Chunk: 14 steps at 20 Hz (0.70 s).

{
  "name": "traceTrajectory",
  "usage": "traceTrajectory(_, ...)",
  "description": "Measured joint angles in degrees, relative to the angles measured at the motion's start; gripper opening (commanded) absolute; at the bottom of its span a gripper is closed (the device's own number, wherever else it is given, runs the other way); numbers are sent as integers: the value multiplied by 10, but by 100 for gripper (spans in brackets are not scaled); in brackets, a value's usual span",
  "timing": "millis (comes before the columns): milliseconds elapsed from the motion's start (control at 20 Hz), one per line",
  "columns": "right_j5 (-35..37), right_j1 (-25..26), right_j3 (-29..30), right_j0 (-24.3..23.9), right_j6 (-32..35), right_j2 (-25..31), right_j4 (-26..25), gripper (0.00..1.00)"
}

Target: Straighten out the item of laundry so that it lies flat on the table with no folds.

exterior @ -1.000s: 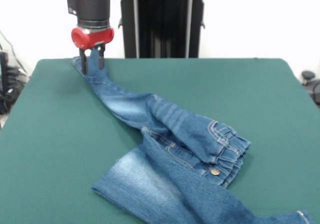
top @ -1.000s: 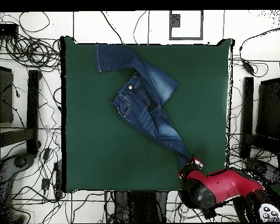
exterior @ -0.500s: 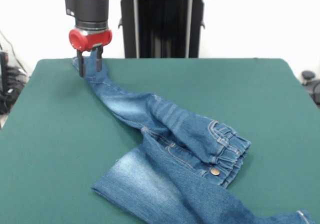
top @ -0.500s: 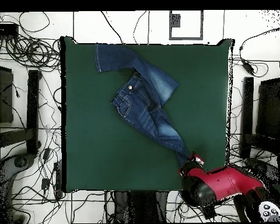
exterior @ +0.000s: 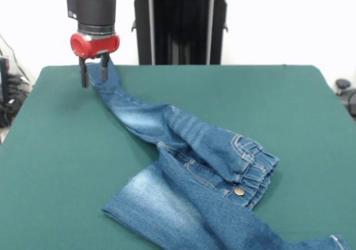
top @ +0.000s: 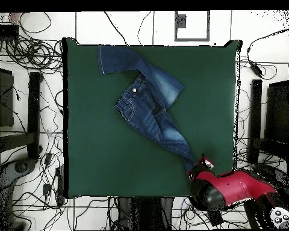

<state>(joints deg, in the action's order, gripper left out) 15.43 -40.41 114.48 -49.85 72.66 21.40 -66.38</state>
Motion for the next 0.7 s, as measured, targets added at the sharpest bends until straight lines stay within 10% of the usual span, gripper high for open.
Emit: traceTrajectory(700, 0, 56, -1, -30, 0, -1, 0, 100)
